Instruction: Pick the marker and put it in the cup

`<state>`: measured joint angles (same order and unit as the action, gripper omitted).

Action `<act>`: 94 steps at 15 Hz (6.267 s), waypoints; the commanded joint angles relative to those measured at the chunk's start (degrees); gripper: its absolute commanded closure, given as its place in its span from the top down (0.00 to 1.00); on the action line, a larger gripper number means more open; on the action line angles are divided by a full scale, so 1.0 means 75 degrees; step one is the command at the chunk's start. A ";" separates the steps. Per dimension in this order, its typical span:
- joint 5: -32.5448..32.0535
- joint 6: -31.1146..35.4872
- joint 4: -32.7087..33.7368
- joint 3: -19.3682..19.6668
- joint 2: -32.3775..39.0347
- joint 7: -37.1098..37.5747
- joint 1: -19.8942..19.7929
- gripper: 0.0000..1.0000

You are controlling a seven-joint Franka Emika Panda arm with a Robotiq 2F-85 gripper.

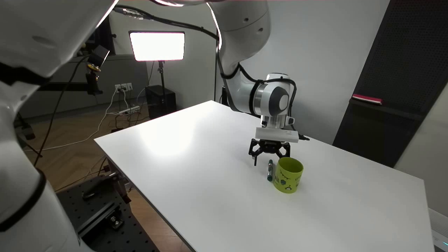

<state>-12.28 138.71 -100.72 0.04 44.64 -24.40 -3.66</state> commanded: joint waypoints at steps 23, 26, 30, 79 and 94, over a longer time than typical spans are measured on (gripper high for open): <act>-0.0597 -0.1240 0.0139 0.0494 -0.0883 0.1034 0.0315 1.00; -0.0840 -0.1160 0.0116 0.0444 -0.0838 0.1110 0.0477 1.00; -0.0764 -0.0588 0.0030 0.0279 -0.0738 0.0961 0.0479 1.00; 0.0251 -0.0881 0.0684 0.0594 0.0066 0.0785 -0.0453 0.06; 0.0229 -0.3220 0.0152 0.1000 -0.2572 0.1069 -0.0742 0.06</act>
<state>-11.13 122.92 -96.86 7.08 31.44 -17.87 -8.02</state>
